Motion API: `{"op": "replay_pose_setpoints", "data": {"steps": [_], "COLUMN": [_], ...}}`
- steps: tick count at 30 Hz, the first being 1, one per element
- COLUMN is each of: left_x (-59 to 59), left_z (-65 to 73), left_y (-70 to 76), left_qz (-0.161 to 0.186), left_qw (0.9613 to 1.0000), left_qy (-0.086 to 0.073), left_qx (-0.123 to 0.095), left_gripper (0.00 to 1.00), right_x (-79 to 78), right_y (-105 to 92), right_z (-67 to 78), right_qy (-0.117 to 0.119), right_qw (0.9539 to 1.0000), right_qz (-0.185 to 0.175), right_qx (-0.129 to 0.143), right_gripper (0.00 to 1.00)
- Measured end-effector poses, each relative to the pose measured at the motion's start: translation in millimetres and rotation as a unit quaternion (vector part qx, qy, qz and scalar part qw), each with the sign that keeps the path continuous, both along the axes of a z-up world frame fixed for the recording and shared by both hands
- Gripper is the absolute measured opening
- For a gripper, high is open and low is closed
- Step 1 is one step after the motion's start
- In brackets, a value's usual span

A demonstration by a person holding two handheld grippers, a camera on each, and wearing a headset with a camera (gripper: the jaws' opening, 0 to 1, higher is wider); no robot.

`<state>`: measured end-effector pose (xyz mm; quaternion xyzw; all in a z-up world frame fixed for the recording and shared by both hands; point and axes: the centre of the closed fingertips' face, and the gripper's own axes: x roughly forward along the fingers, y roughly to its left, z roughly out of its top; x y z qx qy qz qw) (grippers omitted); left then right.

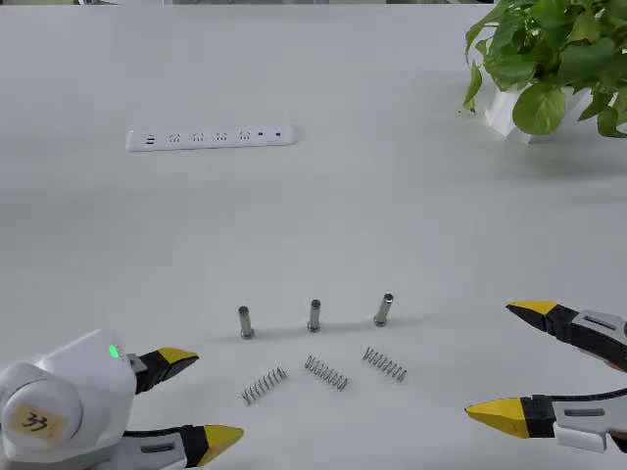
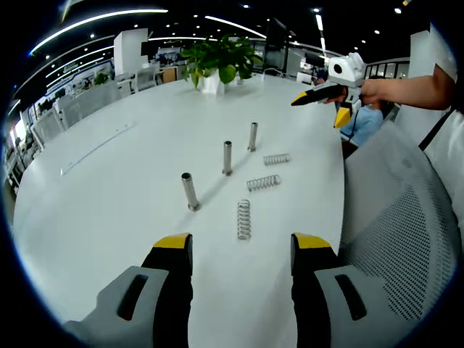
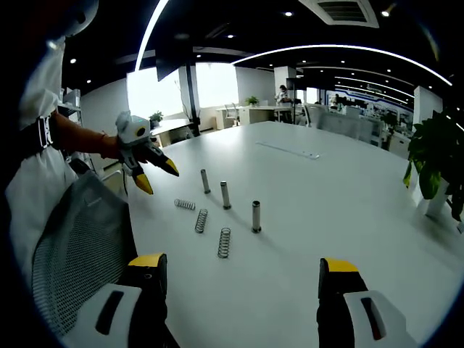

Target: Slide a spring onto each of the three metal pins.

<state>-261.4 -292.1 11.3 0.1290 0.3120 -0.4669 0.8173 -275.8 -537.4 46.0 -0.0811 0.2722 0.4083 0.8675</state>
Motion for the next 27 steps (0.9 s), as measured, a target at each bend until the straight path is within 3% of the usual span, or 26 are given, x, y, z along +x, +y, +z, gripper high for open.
{"op": "replay_pose_setpoints", "data": {"steps": [15, 27], "left_x": [4.6, 8.5], "left_z": [-25.0, -40.7], "left_y": [-19.2, -24.2], "left_qz": [-0.015, -0.013], "left_qw": [0.9983, 0.9962], "left_qy": [0.020, 0.036], "left_qx": [0.053, 0.078], "left_gripper": [0.24, 0.18], "right_x": [1.1, -1.5], "right_y": [-0.7, 1.2], "right_z": [-3.7, -6.7], "right_qy": [0.002, 0.007], "right_qw": [1.0000, 0.9999], "right_qz": [0.000, -0.003], "right_qx": [0.004, 0.007], "right_gripper": [0.84, 0.84]}}
